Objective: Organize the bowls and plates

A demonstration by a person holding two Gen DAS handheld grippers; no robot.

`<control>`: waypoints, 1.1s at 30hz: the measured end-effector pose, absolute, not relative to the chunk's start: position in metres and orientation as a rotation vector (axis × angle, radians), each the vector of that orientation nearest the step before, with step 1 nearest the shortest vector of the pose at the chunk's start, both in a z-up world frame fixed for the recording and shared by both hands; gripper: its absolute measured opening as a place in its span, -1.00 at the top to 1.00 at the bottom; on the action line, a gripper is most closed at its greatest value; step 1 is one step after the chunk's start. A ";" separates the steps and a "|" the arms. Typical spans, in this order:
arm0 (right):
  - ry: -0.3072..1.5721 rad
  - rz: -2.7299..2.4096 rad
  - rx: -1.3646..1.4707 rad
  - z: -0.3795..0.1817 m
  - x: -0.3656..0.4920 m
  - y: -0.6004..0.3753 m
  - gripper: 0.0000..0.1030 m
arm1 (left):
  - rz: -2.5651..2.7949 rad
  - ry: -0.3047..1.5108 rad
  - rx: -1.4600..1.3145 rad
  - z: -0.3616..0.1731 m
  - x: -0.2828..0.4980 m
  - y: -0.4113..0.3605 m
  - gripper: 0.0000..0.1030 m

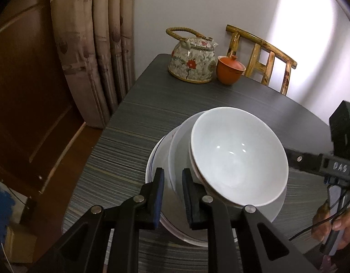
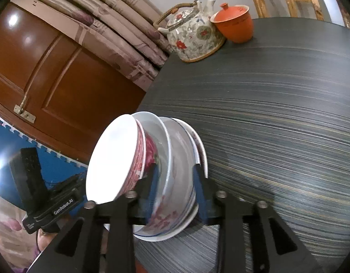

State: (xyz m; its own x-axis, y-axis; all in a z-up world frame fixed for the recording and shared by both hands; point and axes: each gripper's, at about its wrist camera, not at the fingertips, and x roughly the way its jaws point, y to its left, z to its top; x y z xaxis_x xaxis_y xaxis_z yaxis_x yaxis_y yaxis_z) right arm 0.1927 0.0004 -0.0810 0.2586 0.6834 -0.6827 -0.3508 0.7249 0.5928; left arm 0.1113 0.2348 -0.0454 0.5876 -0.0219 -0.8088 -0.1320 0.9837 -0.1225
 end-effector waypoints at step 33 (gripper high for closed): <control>0.580 0.482 0.110 0.025 0.038 -0.046 -0.99 | 0.116 0.681 0.058 0.030 0.016 0.145 -0.12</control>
State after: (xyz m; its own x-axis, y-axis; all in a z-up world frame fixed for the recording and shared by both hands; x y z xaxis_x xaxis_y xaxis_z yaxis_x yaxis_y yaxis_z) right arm 0.0381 -0.0458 0.0249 0.7292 0.4674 -0.4999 -0.4065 0.8834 0.2331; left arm 0.0164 0.1447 0.0296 0.7705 0.1262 -0.6249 -0.0881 0.9919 0.0918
